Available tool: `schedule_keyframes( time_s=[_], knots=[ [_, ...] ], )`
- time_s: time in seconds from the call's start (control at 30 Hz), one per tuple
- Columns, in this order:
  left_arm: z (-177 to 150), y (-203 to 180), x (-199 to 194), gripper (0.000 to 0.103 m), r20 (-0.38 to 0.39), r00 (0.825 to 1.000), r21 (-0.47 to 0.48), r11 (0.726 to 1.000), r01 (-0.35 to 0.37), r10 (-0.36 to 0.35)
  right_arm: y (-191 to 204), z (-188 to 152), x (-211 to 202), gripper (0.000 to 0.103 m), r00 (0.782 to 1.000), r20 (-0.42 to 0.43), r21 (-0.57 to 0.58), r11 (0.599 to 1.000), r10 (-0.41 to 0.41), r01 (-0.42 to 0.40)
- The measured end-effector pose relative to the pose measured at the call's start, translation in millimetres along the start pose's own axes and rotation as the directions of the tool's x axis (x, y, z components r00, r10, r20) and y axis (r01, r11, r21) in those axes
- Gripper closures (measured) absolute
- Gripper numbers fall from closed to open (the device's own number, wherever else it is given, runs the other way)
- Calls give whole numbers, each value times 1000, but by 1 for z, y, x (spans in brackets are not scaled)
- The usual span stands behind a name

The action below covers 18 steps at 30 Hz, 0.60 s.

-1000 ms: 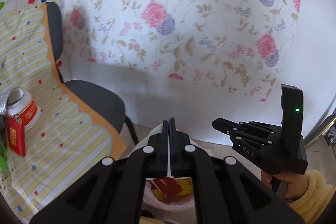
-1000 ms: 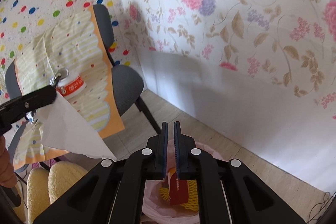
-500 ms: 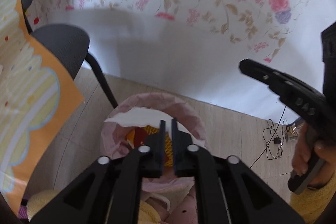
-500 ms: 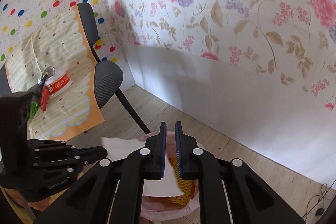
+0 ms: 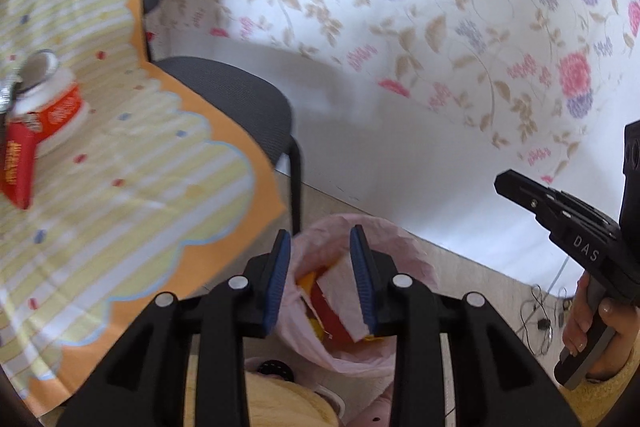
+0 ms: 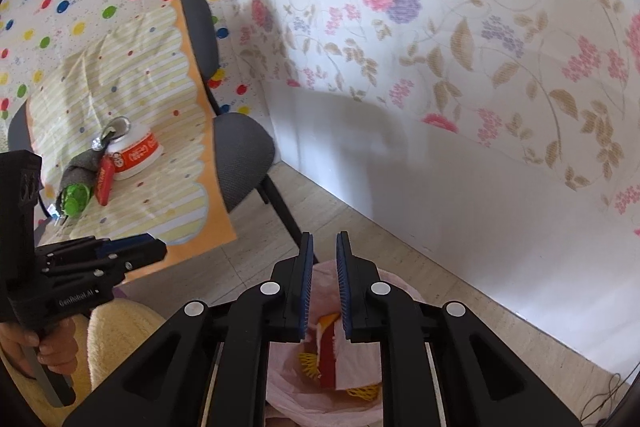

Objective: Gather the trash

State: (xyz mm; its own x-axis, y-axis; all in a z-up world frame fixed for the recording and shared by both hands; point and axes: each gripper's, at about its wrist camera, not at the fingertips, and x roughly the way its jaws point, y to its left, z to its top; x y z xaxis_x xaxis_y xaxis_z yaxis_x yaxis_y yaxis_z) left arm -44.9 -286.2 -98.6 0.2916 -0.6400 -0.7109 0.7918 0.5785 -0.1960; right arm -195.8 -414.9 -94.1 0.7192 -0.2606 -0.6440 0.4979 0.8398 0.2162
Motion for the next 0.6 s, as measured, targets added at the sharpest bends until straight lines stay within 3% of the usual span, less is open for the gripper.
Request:
schedule_keyframes(
  time_s=[0.27, 0.37, 0.6],
  knots=[
    [-2, 51, -65, 74, 108, 980, -84, 984, -159, 168, 70, 21, 14, 89, 989, -13, -104, 984, 146, -147],
    [-8, 76, -91, 73, 128, 961, -136, 965, -226, 243, 104, 30, 20, 88, 977, -25, -153, 965, 211, -212],
    [-24, 136, -144, 67, 144, 912, -271, 902, -337, 384, 182, 51, 29, 75, 946, -44, -279, 905, 322, -321]
  ],
)
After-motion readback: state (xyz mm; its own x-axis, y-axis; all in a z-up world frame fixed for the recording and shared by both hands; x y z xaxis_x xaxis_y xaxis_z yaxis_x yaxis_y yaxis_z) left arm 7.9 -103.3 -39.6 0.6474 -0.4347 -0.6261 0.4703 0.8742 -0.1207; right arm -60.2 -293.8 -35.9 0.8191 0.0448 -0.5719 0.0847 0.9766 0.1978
